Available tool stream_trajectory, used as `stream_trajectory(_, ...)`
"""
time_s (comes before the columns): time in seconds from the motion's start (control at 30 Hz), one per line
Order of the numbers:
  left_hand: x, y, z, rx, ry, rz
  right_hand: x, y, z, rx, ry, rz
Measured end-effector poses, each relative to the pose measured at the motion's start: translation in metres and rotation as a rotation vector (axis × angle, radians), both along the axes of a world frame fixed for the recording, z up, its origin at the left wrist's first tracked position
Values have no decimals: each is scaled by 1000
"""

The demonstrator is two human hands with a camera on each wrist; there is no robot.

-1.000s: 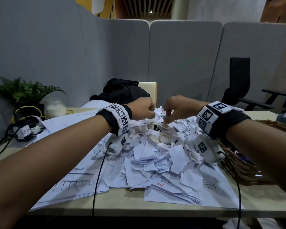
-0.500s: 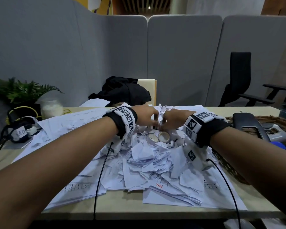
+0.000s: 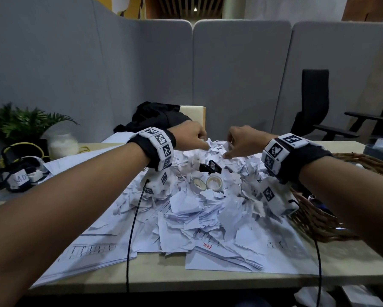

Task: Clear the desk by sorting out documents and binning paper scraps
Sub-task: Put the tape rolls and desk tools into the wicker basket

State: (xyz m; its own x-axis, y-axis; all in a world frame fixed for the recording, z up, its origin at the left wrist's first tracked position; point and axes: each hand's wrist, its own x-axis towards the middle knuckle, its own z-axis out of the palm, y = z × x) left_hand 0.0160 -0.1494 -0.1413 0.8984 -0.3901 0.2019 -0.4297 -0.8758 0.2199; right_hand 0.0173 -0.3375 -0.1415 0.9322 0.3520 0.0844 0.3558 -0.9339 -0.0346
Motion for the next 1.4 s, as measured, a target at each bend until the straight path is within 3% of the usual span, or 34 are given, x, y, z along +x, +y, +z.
stream_trajectory(0.17,-11,-1,4,-117,36,-62,-5,4,-3,105,75,99)
stream_trajectory(0.37,-21,-1,-3,3,230,-119,-12,17,-6,-93,75,116)
stream_trajectory(0.6,-27,-12,-1,196,173,-163,-27,12,7,-85,81,89)
stream_trajectory(0.7,-25,-37,12,152,75,-172,-32,-19,32,65,111,6)
stream_trajectory(0.87,-28,-116,28,-63,363,-334,-53,-110,59,201,215,-166)
stream_trajectory(0.97,-33,-166,26,-24,389,-410,-62,-159,50,147,326,-267)
stream_trajectory(1.07,-28,-201,26,130,331,-347,-68,-191,33,178,376,-321)
stream_trajectory(1.13,-23,-209,26,300,245,-223,-68,-199,27,224,343,-325)
stream_trajectory(1.2,-14,-211,22,347,243,-148,-63,-199,26,263,249,-298)
stream_trajectory(1.3,0,-211,12,252,330,-145,-55,-188,33,277,65,-265)
stream_trajectory(1.4,4,-205,8,78,404,-150,-48,-170,42,293,-10,-221)
